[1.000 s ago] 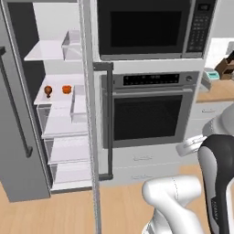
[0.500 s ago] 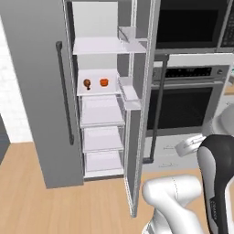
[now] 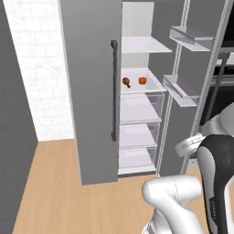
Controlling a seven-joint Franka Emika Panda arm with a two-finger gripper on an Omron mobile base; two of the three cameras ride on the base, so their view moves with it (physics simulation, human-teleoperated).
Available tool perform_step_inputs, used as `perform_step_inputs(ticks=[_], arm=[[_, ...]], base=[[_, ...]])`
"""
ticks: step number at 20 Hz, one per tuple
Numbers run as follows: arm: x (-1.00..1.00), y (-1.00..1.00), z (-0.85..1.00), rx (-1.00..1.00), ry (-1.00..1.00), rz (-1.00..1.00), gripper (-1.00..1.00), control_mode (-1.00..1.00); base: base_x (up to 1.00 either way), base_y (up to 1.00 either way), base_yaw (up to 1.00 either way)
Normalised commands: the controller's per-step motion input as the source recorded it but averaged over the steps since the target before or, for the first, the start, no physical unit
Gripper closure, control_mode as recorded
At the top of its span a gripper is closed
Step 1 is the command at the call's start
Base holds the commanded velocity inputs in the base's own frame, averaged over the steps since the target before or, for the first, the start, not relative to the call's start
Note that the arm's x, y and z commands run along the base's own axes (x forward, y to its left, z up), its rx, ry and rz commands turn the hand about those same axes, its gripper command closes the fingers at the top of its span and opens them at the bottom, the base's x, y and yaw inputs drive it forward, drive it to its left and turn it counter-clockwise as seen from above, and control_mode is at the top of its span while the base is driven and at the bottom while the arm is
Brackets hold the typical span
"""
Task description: Place one squash and one chicken drumstick in each tupperware on the nearby counter, to pack two identical lunches.
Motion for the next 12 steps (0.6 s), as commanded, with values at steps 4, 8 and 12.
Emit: perform_step_inputs(ticks=[4,8,12], arm=[[0.00,0.00,0.00,0.00,0.00,0.00,-1.00,1.00],[0.00,0.00,0.00,0.00,0.00,0.00,-1.00,1.00],[0.00,0.00,0.00,0.00,0.00,0.00,-1.00,1.00]], base=[[0.41,0.63,-0.14],[0.59,0.03,-0.16],[0.73,-0.21,-0.17]])
